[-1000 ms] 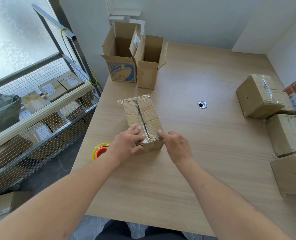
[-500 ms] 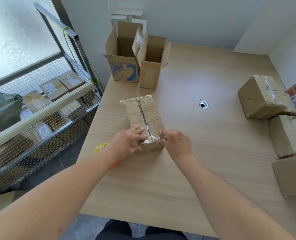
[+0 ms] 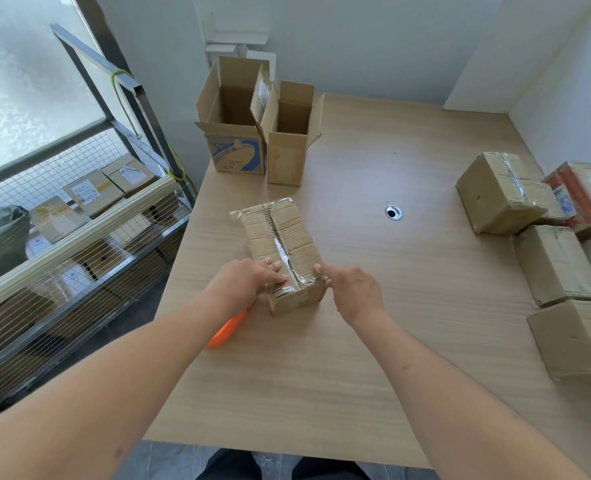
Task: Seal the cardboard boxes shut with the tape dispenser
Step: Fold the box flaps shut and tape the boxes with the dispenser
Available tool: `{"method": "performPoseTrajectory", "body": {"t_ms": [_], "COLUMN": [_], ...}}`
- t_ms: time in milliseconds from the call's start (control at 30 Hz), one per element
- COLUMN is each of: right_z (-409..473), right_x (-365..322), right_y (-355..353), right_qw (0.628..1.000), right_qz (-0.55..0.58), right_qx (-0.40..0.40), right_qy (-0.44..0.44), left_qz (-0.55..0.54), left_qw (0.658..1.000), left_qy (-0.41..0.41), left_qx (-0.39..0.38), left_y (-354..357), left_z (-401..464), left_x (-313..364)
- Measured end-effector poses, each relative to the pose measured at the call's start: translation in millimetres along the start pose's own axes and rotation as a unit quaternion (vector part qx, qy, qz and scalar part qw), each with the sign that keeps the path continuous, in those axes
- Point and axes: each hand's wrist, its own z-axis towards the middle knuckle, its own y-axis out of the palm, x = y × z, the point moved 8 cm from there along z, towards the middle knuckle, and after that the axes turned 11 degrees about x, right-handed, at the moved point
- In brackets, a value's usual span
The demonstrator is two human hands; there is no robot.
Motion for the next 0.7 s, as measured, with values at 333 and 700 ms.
{"method": "performPoseTrajectory", "body": {"t_ms": [333, 700], "right_z": [-14.0, -9.7], "right_x": [33.6, 42.3], "right_y": [14.1, 4.0], "right_qw": [0.992, 0.995], "right_qz": [-0.046, -0.094], "right_qx": [-0.08, 0.038], "right_qy": [0.091, 0.004], "left_qz": [-0.014, -0.092], "left_qw": [0.99, 0.993], "left_qy": [0.105, -0.065], "left_qx": [0.097, 0.039], "left_y": [1.6, -19.1], "left_z": [24.1, 16.9], "left_x": [88.7, 22.4]}}
